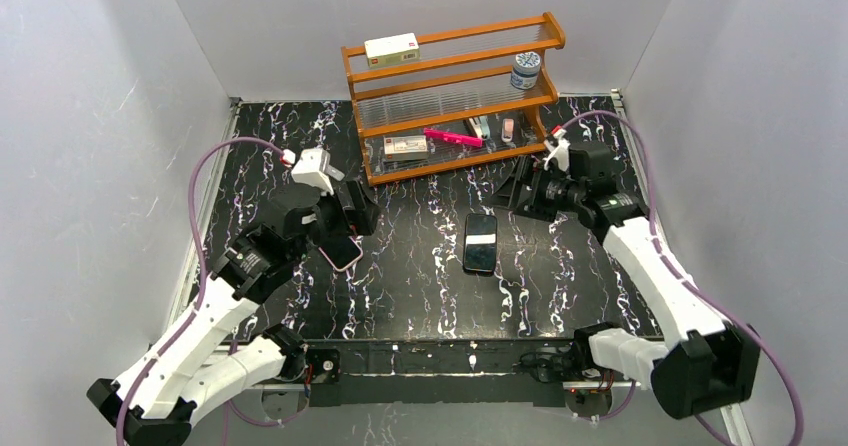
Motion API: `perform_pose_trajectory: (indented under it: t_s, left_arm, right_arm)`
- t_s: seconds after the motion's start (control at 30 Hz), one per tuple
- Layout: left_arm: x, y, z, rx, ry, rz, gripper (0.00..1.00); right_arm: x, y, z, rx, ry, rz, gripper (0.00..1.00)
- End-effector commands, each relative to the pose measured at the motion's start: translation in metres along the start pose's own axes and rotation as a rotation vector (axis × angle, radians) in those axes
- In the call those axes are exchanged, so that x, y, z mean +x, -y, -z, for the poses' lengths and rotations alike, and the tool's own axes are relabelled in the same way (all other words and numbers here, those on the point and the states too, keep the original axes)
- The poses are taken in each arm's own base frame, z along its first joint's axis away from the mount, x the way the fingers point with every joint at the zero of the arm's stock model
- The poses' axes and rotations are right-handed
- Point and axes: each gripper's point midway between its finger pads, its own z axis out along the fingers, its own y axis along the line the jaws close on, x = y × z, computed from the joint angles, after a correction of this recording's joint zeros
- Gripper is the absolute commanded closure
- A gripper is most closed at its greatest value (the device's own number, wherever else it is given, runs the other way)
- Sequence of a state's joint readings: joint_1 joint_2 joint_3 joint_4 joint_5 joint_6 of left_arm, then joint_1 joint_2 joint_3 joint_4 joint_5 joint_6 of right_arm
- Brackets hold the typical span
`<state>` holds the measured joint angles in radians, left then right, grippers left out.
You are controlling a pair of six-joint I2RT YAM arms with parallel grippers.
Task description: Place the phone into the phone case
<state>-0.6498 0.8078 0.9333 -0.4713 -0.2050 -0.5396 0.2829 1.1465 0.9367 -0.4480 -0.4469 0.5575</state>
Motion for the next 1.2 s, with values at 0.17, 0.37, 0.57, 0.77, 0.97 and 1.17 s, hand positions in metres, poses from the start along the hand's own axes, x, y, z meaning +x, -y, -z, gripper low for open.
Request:
perform_pose_trajectory:
  t_s: [0.17, 0.37, 0.57, 0.77, 0.97, 1.17]
  left_arm:
    - [-0.045, 0.013, 0.019, 0.012, 0.11, 0.055, 0.02]
    - [-0.043, 0.028, 0.028, 0.122, 0.133, 0.08, 0.02]
    - [-0.033, 0.026, 0.031, 0.141, 0.125, 0.094, 0.02]
    - [-0.03, 0.029, 0.029, 0.16, 0.114, 0.089, 0.02]
    - [-0.027, 0.025, 0.024, 0.144, 0.107, 0.065, 0.02]
    - [-0.024, 0.022, 0.023, 0.135, 0.107, 0.065, 0.02]
  right_arm:
    - [-0.018, -0.064, 0.079, -0.135, 0.211, 0.152, 0.01]
    - [-0.02, -0.079, 0.101, -0.18, 0.292, 0.17, 0.01]
    - [-0.012, -0.084, 0.106, -0.207, 0.282, 0.15, 0.01]
    - [-0.012, -0.085, 0.11, -0.217, 0.306, 0.145, 0.01]
    - [-0.009, -0.079, 0.101, -0.207, 0.27, 0.13, 0.01]
    - [-0.004, -0.076, 0.097, -0.216, 0.264, 0.124, 0.01]
